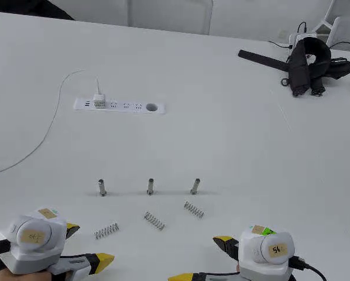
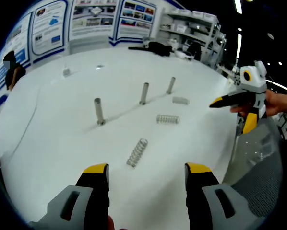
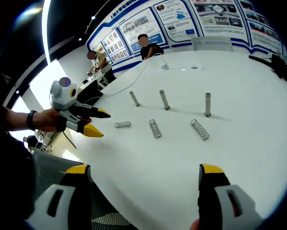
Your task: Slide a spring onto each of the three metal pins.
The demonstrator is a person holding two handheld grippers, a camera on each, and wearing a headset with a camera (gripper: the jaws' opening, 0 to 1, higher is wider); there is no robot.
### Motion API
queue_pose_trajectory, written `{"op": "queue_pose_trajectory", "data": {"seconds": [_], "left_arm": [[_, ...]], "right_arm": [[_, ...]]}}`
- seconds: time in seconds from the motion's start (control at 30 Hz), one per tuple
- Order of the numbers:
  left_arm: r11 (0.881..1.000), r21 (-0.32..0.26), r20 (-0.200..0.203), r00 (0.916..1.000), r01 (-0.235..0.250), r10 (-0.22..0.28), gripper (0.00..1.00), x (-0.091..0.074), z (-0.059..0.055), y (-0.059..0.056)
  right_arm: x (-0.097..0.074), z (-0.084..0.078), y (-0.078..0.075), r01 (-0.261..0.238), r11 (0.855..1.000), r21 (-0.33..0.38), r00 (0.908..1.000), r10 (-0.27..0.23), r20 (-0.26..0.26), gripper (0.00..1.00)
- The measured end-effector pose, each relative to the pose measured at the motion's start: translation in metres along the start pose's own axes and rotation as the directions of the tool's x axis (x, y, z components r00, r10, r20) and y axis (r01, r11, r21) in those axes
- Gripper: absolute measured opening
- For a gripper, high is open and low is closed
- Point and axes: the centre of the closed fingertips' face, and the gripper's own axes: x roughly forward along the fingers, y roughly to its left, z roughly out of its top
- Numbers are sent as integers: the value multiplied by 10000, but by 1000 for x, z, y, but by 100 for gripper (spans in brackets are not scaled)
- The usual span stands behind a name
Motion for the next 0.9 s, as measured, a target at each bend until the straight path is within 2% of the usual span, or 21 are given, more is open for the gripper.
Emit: {"op": "queue_pose_trajectory", "data": {"seconds": [0.5,0.73,0.9], "left_arm": [[9995,176,-294,9993,256,-251,56,21,1,2],[9987,357,-462,9983,360,-344,49,31,-3,-1],[9978,569,-548,9981,327,-296,41,35,-3,-1]], "right_arm": [[-4,-3,-2,72,9999,112,10000,-72,18,94],[-8,-7,-4,153,9997,181,9999,-152,-13,94],[-10,-7,-6,209,9995,240,9998,-209,-6,94]]}}
